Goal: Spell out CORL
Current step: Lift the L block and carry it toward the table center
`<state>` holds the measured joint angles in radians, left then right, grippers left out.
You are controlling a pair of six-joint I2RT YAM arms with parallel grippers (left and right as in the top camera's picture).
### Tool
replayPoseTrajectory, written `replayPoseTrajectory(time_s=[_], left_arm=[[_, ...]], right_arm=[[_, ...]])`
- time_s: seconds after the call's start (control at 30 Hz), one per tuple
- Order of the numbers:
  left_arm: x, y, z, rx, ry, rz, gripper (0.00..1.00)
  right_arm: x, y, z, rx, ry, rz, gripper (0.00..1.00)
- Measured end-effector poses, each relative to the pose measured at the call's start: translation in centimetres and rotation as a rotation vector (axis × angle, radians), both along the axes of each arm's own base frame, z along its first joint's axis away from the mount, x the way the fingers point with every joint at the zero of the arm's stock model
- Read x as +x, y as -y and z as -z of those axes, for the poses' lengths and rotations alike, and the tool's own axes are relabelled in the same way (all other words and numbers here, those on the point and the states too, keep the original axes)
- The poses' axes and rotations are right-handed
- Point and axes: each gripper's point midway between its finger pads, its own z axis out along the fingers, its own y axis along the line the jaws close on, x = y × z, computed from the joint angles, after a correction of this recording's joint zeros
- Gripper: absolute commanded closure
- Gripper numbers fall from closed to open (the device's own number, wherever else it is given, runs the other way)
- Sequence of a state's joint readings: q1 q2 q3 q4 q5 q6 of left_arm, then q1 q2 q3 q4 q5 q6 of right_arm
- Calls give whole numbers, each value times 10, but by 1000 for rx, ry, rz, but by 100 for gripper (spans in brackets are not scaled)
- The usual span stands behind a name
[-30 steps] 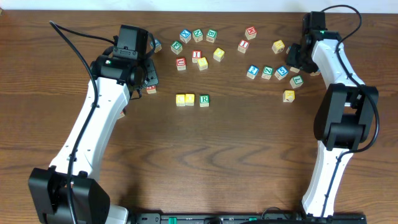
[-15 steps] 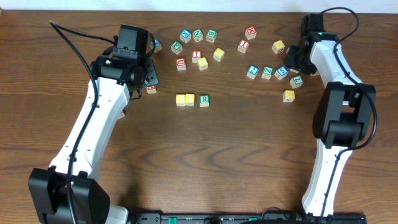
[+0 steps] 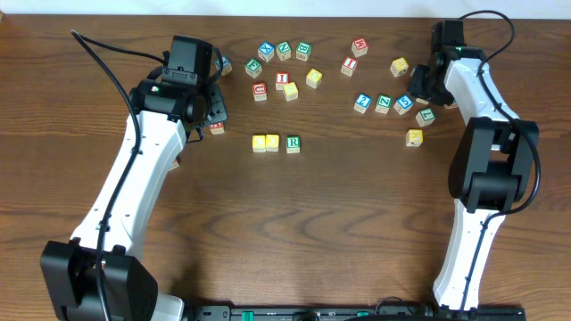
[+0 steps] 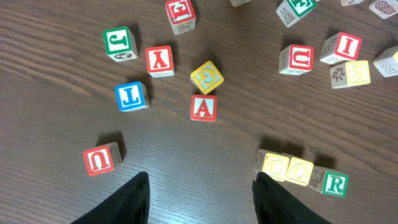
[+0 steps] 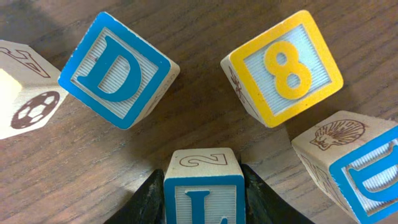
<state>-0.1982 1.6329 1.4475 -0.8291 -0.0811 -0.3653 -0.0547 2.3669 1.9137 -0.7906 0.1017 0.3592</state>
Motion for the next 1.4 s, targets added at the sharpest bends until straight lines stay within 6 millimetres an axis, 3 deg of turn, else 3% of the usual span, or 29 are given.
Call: replayPoseTrajectory(time_s=[0.5, 0.97, 1.17, 1.3, 1.4], left_arm=[[0, 0, 0, 0, 0, 0, 47], [0, 0, 0, 0, 0, 0, 47], [0, 0, 0, 0, 0, 0, 47], [0, 0, 0, 0, 0, 0, 47], [0, 0, 0, 0, 0, 0, 47]], right_arm=[[-4, 0, -2, 0, -13, -1, 74], [-7, -3, -35, 10, 18, -7, 74], [-10, -16, -59, 63, 47, -40, 76], [-13, -37, -76, 119, 65, -91, 78], [-20, -55, -77, 170, 41, -131, 79]])
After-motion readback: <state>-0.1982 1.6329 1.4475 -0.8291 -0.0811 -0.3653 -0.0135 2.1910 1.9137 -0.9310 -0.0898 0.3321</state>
